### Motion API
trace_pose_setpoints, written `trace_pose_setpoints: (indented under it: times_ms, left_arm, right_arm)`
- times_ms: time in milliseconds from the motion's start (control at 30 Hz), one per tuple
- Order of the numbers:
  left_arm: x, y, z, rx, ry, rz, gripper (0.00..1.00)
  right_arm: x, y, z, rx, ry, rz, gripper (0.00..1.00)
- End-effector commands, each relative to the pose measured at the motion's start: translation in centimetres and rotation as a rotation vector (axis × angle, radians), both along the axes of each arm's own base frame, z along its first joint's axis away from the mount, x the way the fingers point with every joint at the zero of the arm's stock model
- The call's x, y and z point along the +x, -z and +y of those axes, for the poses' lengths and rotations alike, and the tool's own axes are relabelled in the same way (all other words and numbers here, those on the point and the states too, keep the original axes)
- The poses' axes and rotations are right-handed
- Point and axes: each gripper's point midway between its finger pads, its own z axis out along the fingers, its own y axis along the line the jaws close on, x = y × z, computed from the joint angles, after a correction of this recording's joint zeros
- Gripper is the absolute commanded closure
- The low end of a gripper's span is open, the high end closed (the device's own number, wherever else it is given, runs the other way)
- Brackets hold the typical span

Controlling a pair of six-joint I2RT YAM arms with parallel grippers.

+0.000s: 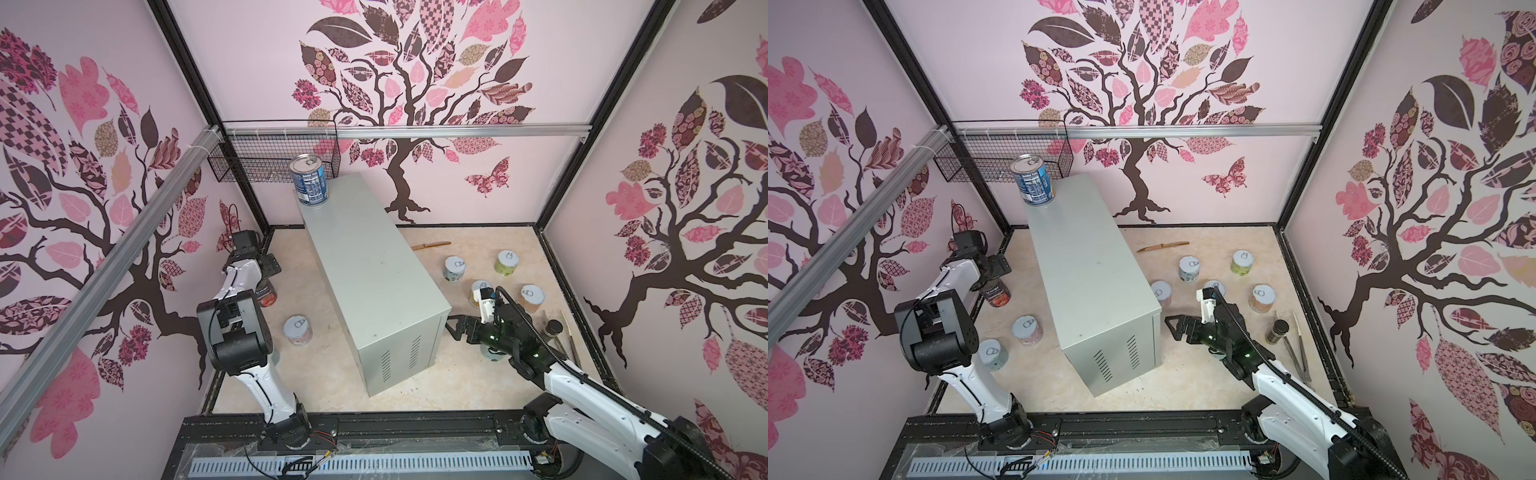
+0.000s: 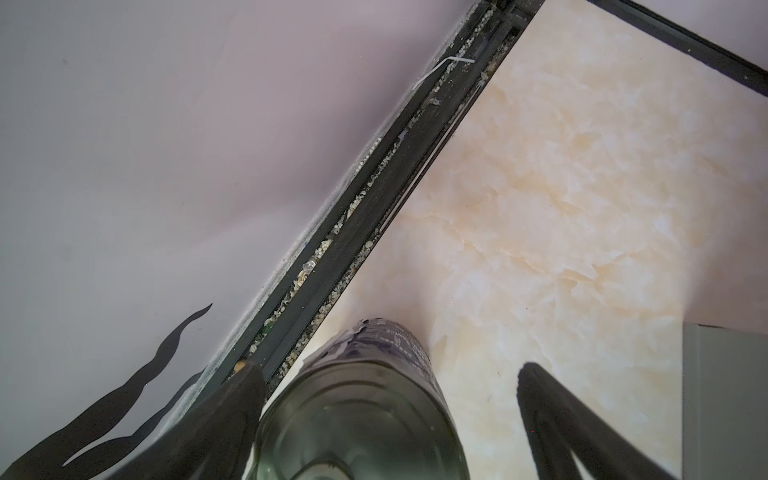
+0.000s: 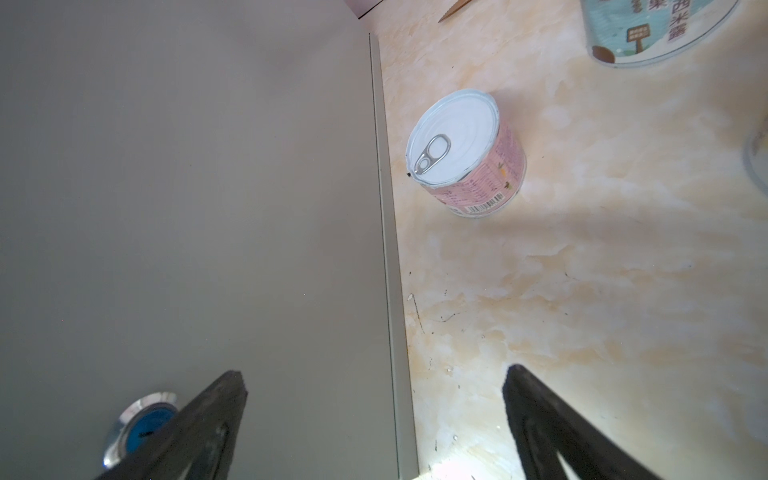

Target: Place and organize the canned foods onto the counter

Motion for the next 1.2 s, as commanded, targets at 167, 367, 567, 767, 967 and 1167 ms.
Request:
trace_pose_setpoints:
  times_ms: [167, 367, 567, 767, 967, 1167]
  left_arm:
    - [0.1, -2.2, 0.4, 0.042, -0.005, -0.025, 0.02]
    - [-0.6, -2.4, 1.0, 0.048, -0.032, -0.021, 0.02]
    - [-0.5, -2.7, 1.1, 0.048, -0.032, -0.032, 0.02]
    - [-0.6, -1.8, 1.1, 0.039, -0.030, -0.014, 0.02]
    - [-1.0, -0.5, 1.2, 0.018, -0.046, -0.007, 0.02]
    - [-1.0, 0.4, 1.1, -0.009, -0.054, -0.005, 0.02]
  right_arm:
    - [0.1, -1.3, 0.5, 0.024, -0.014, -0.030, 0.00]
    - [0.1, -1.4, 0.5, 0.023, -0.015, -0.035, 0.00]
    - [0.1, -1.4, 0.5, 0.023, -0.016, -0.035, 0.00]
    - [0.1, -1.2, 0.5, 0.020, -0.016, -0.028, 0.00]
    - [0.1, -1.0, 0.6, 0.017, -0.018, -0.024, 0.00]
    - [0.1, -0.8, 0.6, 0.015, -0.019, -0.020, 0.00]
